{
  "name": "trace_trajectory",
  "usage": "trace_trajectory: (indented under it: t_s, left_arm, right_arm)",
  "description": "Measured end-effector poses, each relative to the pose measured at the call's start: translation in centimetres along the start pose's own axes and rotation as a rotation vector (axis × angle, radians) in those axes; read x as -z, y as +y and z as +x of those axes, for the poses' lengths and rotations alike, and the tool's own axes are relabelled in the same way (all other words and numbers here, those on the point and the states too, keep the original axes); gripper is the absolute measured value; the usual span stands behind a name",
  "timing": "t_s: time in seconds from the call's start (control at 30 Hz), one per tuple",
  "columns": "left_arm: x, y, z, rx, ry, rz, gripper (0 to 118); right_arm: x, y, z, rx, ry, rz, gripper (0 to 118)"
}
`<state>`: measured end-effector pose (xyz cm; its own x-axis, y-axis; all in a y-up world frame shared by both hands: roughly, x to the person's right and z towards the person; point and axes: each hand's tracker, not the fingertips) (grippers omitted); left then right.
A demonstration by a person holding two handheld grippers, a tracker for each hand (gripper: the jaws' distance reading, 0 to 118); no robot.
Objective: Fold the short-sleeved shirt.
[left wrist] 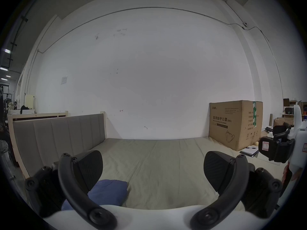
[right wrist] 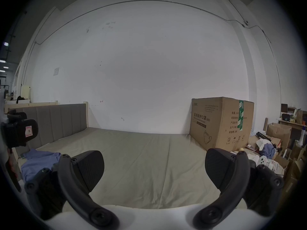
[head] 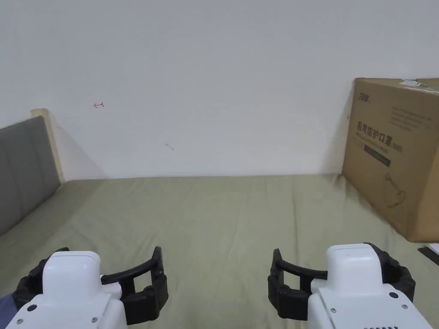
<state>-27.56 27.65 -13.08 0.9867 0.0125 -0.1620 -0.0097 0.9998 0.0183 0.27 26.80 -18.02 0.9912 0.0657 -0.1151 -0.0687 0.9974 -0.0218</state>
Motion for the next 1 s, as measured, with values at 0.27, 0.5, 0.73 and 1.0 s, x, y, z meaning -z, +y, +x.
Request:
trace_trajectory:
  t_s: [0.27, 0.5, 0.73, 1.0]
  left_arm:
    - [0.2, -0.1, 0.0, 0.017, 0.003, -0.008, 118]
    - [0.3, 0.0, -0.8, -0.183, -0.044, 0.018, 118]
    - [1.5, -5.9, -4.8, -1.075, -0.071, 0.015, 118]
    - [1.6, -4.3, -5.3, -0.754, 0.079, -0.021, 118]
  right_arm:
    - [0.2, -0.3, 0.3, 0.017, 0.002, -0.023, 118]
    - [0.3, 1.1, -1.7, -0.168, -0.054, -0.006, 118]
    - [0.3, -1.9, -9.4, -0.933, -0.059, 0.015, 118]
    - [1.1, -1.8, -8.1, -0.594, 0.051, -0.098, 118]
